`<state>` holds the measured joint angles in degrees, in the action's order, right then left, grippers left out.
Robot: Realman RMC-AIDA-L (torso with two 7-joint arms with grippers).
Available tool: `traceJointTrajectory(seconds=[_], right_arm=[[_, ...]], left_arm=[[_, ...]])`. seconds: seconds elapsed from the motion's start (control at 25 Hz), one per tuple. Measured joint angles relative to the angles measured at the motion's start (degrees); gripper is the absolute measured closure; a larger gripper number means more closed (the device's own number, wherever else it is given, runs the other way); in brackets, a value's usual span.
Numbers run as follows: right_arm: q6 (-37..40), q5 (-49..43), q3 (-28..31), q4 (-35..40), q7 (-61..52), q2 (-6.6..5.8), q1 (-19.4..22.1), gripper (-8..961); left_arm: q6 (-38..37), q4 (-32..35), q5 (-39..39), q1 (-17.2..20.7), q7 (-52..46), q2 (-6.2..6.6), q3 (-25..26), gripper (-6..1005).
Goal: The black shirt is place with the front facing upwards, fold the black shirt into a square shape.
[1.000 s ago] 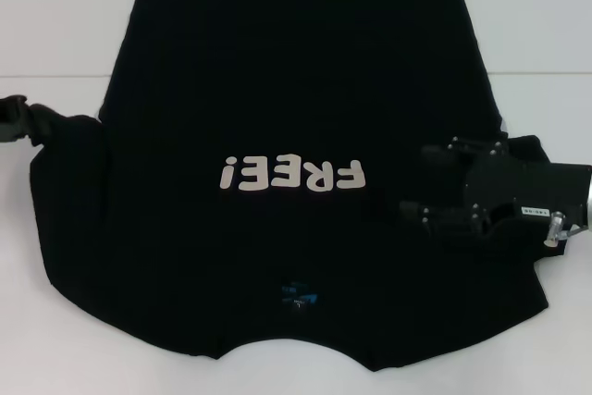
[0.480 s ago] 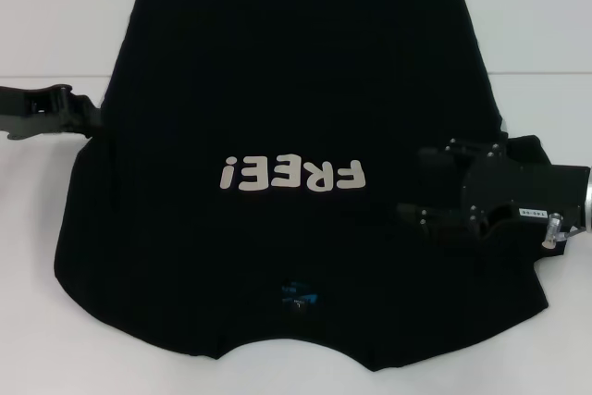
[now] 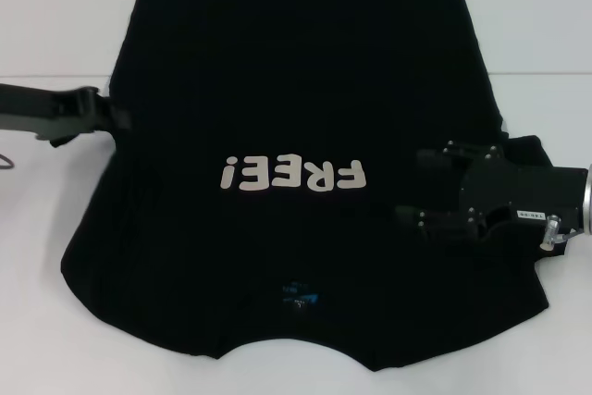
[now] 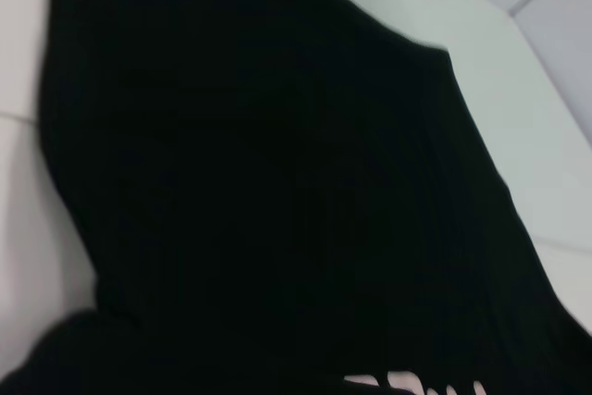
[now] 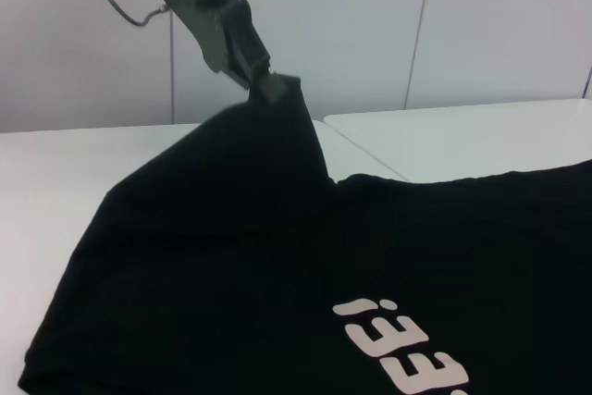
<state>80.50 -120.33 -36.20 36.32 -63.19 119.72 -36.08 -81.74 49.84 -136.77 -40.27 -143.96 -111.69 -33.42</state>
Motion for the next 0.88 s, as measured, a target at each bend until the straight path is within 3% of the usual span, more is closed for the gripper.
traceJointTrajectory(seconds=[0.08, 0.36, 0.52, 0.68, 0.8, 0.88], right_arm=[[-0.01, -0.02, 0.00, -0.08, 0.00, -0.01, 0.04, 69], [0.01, -0.05, -0.01, -0.60, 0.08, 0.07, 0.06, 69], [0.01, -0.08, -0.01, -0.66, 0.09, 0.07, 0.06, 69], [0.00, -0.07, -0.01, -0.65, 0.09, 0.07, 0.29, 69], [0.00, 0.02, -0.01, -0.65, 0.09, 0.07, 0.43, 69], [-0.01, 0.03, 0.00, -0.65, 0.09, 0.07, 0.46, 69]], left_arm=[[0.71, -0.15, 0.01, -0.18, 0.01, -0.93, -2.43, 961], [6.19, -0.25, -0.50, -0.90, -0.11, -6.25, -13.26, 927], [8.05, -2.99, 0.46, -1.41, 0.02, -7.96, -14.24, 907], [7.33, -8.27, 5.90, -1.79, 1.20, -7.25, -13.26, 887], [5.72, -13.53, 13.20, -1.23, 5.88, -5.27, -10.42, 872], [5.18, -16.39, 16.63, -0.33, 8.20, -4.07, -6.97, 795]])
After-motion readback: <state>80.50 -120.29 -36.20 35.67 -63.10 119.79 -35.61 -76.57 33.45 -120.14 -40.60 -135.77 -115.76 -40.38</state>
